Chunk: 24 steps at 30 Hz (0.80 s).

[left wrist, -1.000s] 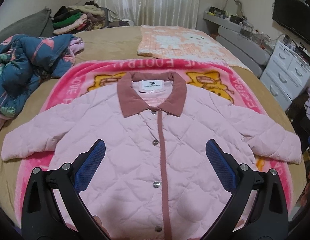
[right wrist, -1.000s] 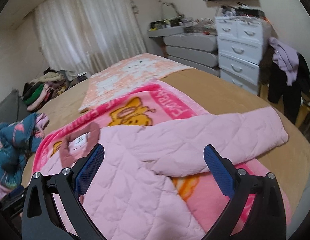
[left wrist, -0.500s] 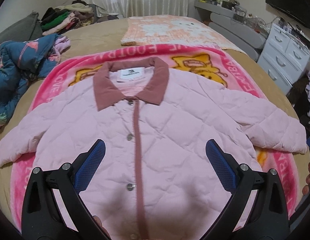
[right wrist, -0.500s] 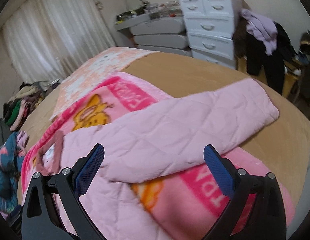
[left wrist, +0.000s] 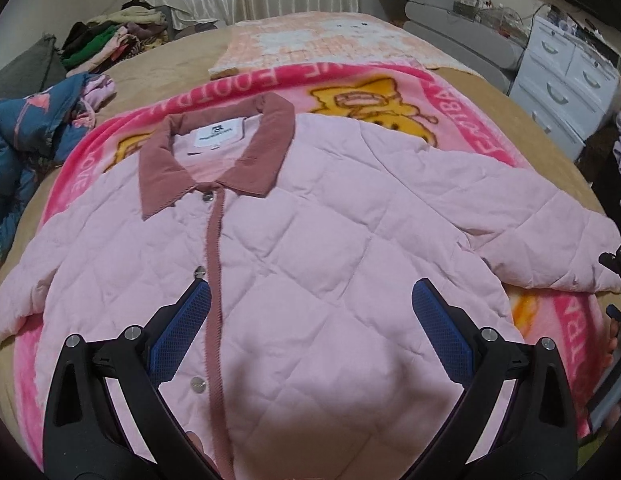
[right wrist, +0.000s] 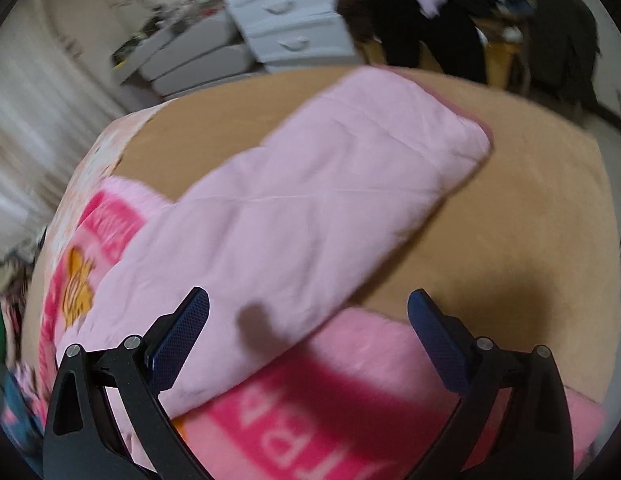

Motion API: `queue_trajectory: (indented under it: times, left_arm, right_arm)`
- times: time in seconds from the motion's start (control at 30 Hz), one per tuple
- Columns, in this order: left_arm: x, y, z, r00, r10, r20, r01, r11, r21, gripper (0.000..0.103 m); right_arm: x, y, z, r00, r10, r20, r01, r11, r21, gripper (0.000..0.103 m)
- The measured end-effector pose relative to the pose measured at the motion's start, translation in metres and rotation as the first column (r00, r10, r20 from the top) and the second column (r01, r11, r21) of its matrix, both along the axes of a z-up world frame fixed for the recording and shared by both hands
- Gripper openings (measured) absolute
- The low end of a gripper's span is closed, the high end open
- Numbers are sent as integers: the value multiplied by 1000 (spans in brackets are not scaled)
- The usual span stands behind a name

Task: Fold large clothes
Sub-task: 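Grasp the sleeve cuff with the right tool and fold it across the jacket body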

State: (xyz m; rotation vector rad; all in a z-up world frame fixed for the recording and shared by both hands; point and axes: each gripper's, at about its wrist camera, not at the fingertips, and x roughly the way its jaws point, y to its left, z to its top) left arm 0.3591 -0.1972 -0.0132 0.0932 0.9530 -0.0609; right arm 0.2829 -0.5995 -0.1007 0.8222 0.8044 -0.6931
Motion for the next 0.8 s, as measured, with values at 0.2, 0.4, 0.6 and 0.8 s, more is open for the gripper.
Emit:
queue_trajectory:
  times: [0.2, 0.4, 0.6, 0.8]
  left_arm:
    - [11, -8, -11, 1000, -1, -16, 2, 1000, 27, 94]
    - [18, -5, -17, 1000, 0, -28, 2, 999, 53, 94]
    - [19, 10, -11, 1000, 6, -17, -4, 998, 68, 94]
    - [9, 37, 8, 1000, 17, 11, -18, 999, 40, 94]
  right_arm:
    - [3, -31, -27, 999, -44, 16, 43, 996, 76, 99]
    - [11, -58, -33, 993, -59, 105, 50, 995, 86, 98]
    - [-1, -59, -13, 971, -1, 240, 6, 1000, -17, 25]
    - [-2, -10, 65, 908, 185, 376, -111, 971, -210, 16]
